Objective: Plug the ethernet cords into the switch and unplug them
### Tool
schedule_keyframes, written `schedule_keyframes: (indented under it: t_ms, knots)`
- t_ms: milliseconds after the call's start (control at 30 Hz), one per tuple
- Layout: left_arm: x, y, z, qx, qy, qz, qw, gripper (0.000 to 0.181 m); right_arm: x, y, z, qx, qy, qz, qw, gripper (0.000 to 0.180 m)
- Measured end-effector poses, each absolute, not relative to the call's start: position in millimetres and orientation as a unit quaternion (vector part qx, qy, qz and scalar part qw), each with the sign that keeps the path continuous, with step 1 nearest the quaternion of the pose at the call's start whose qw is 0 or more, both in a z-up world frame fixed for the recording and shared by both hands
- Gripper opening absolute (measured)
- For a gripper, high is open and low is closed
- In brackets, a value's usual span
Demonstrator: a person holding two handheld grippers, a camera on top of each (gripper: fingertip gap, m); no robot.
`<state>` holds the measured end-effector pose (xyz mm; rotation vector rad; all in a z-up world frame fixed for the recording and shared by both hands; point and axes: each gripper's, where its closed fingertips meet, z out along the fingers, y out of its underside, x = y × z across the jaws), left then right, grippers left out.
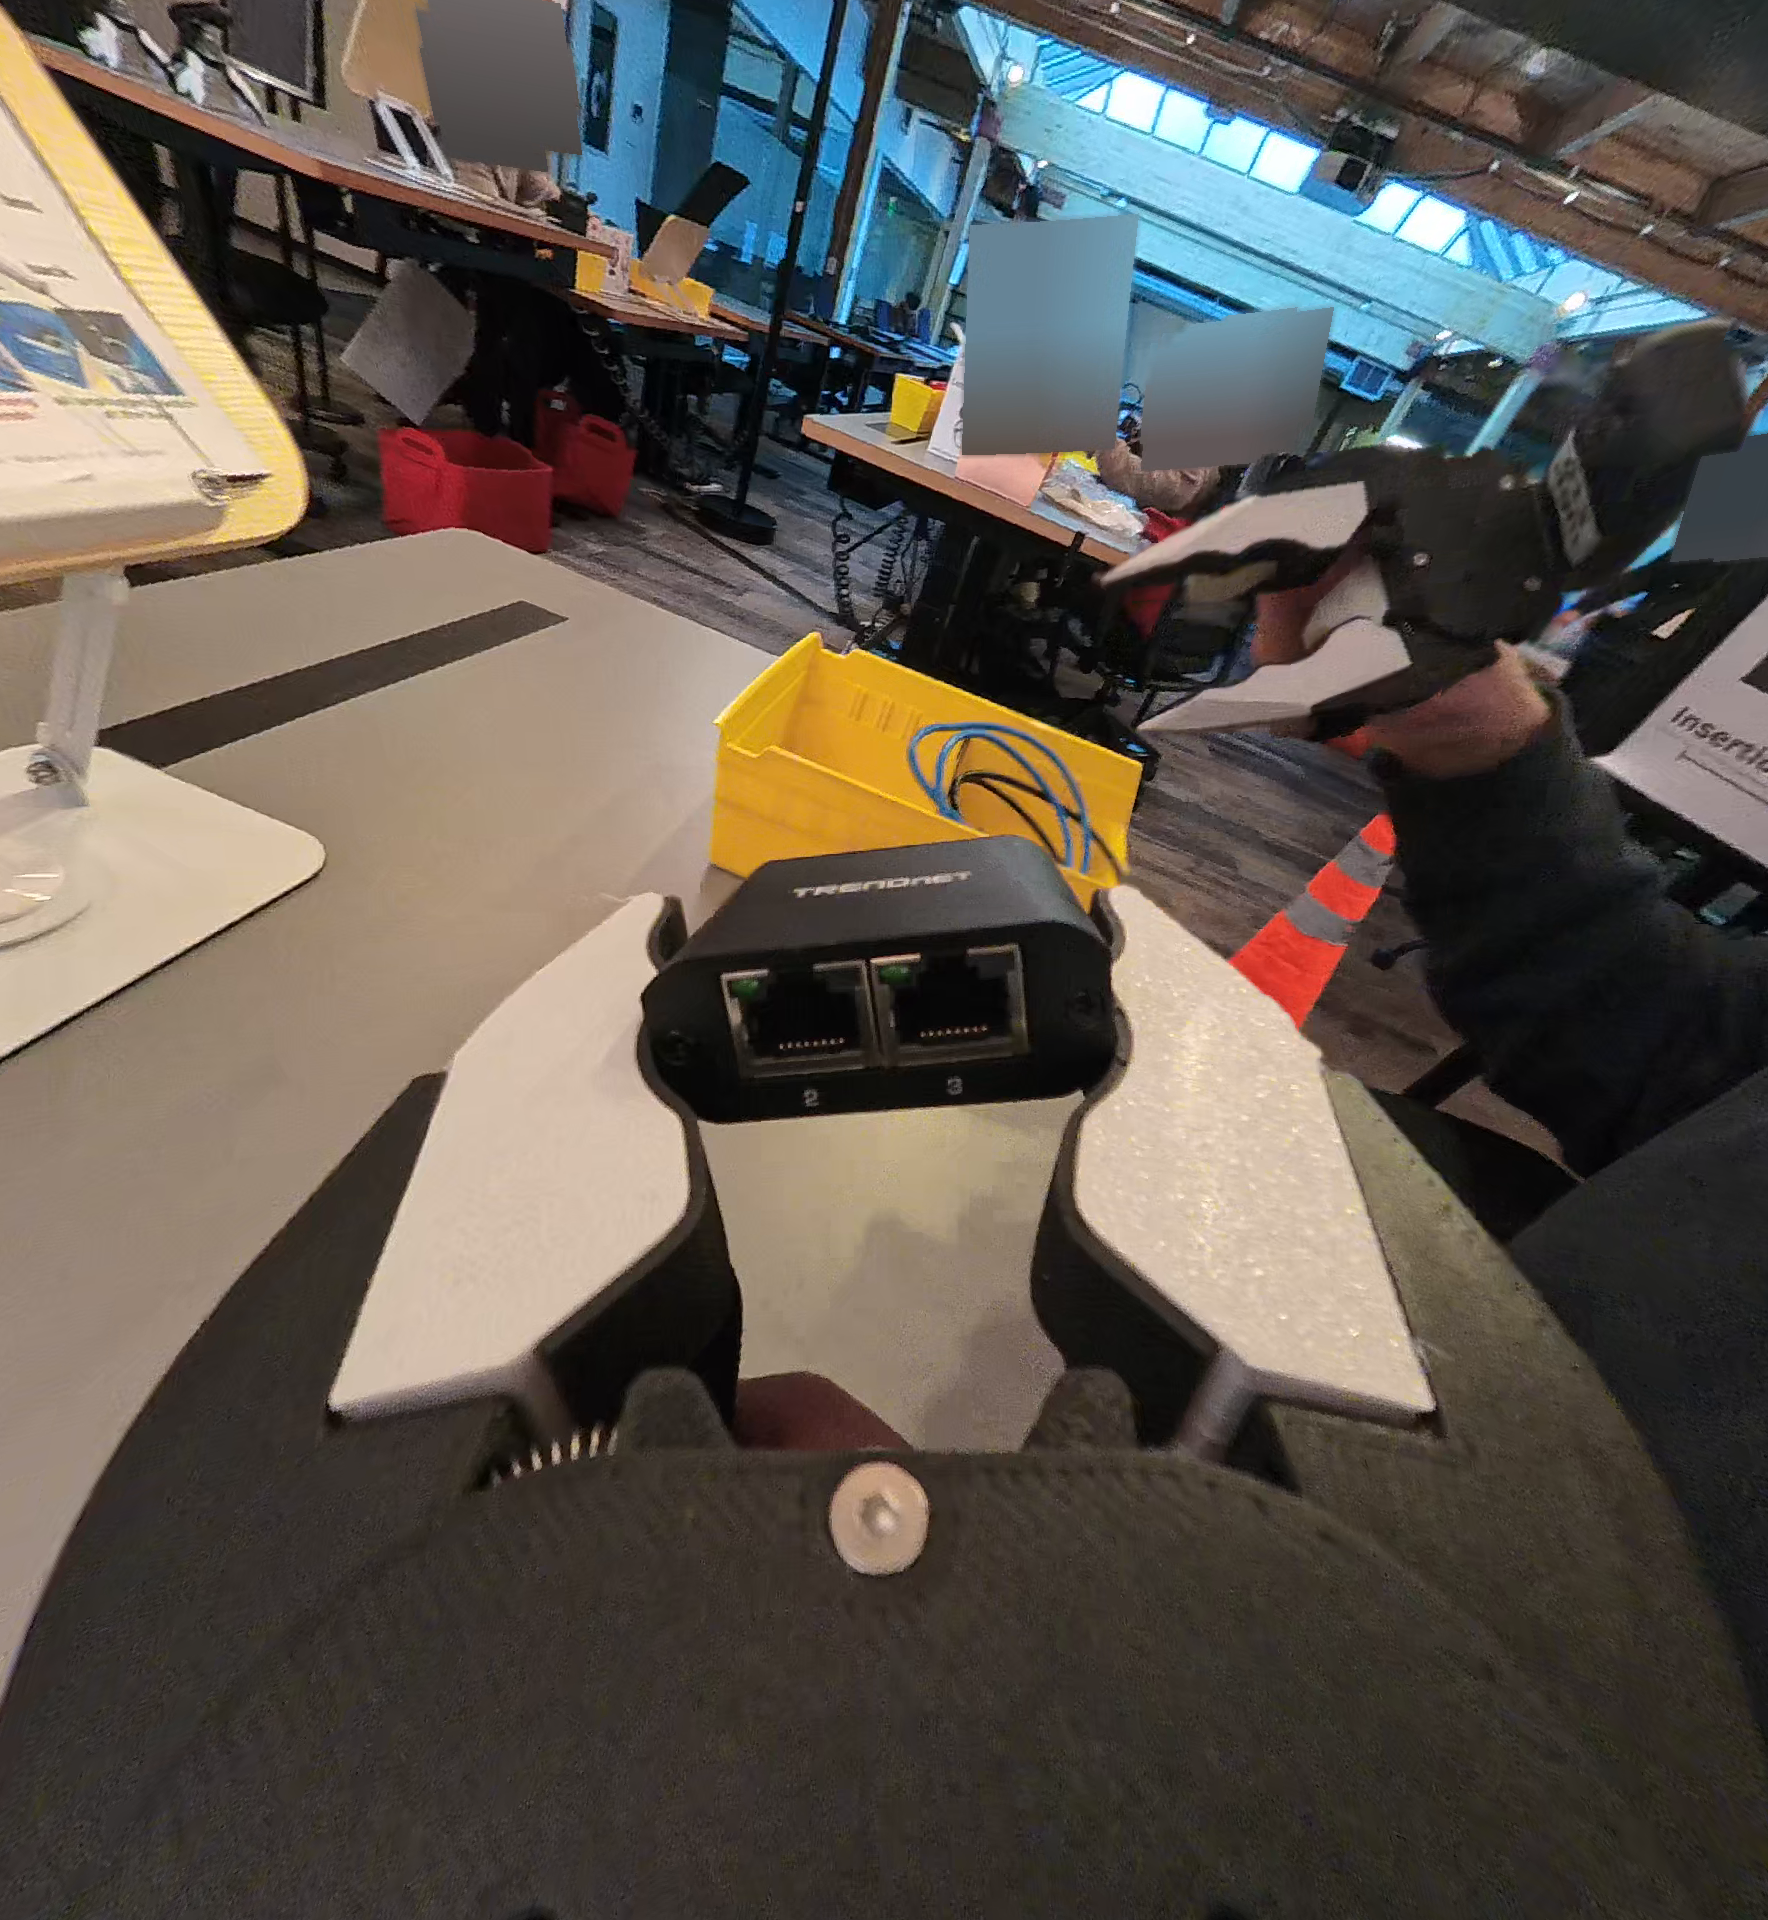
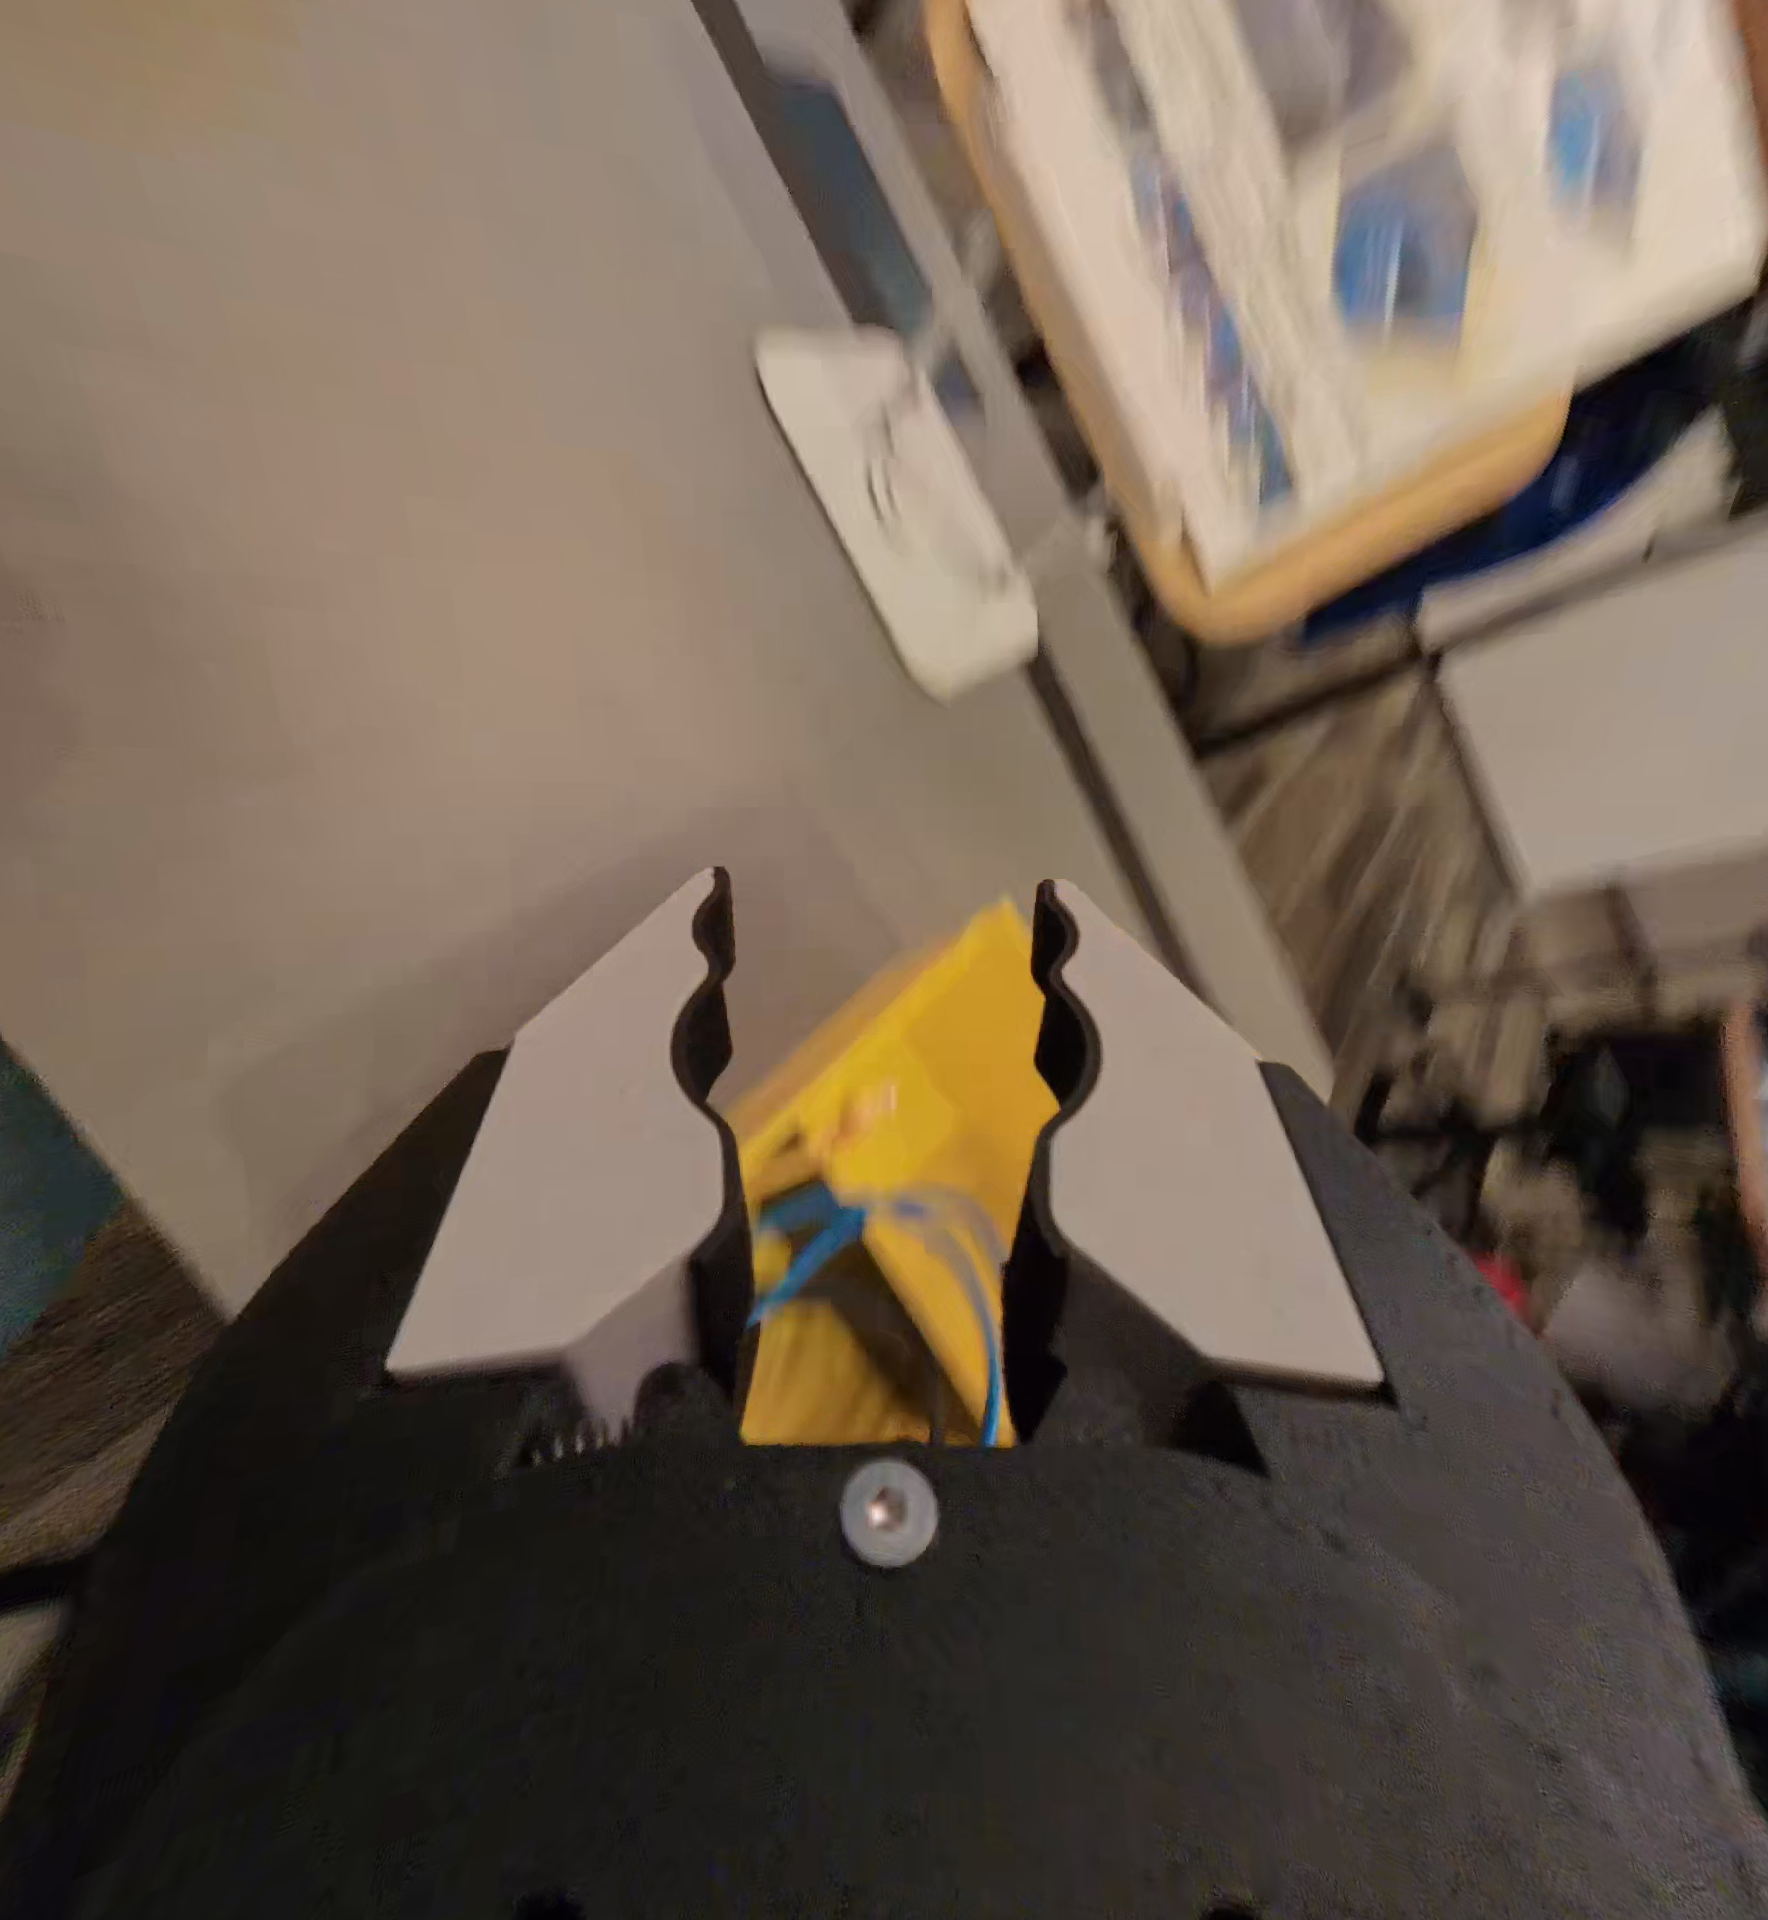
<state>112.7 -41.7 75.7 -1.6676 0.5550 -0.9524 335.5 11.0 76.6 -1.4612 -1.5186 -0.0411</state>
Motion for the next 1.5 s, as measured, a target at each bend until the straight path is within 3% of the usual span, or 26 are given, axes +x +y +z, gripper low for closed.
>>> schedule_keyframes:
  t_ms: [200, 267, 500, 867, 1167, 1367, 1500]
  knots:
    - [130.8, -53.2, 84.0, -0.685, 0.241, -0.433, 0.534, 0.072, 165.2, -43.6, 98.2, -0.372, -0.726, -0.012, 0.578, 0.055]
    - [136.8, -59.0, 86.8, -0.676, 0.244, -0.455, 0.526, 0.072, 134.8, -46.4, 101.1, -0.312, -0.734, -0.059, 0.601, 0.056]
    - [147.7, -74.9, 105.0, -0.628, 0.231, -0.543, 0.508, 0.072, 83.6, -72.3, 105.5, -0.19, -0.737, -0.07, 0.644, 0.031]
    - [165.0, -104.4, 125.9, -0.578, 0.273, -0.593, 0.491, 0.074, 104.1, -94.9, 119.4, -0.213, -0.751, 0.029, 0.624, 0.024]
    - [159.3, -107.1, 149.3, -0.553, 0.262, -0.594, 0.522, 0.066, 136.8, -84.6, 143.7, -0.231, -0.737, 0.015, 0.635, 0.023]
    - [129.3, -95.6, 150.7, -0.584, 0.252, -0.513, 0.576, 0.02, 199.7, -15.1, 169.9, -0.315, -0.711, -0.031, 0.628, 0.023]
    - [110.1, -89.9, 150.8, -0.595, 0.249, -0.481, 0.594, 0.009, 270.6, 60.4, 166.5, -0.422, -0.702, -0.086, 0.568, 0.023]
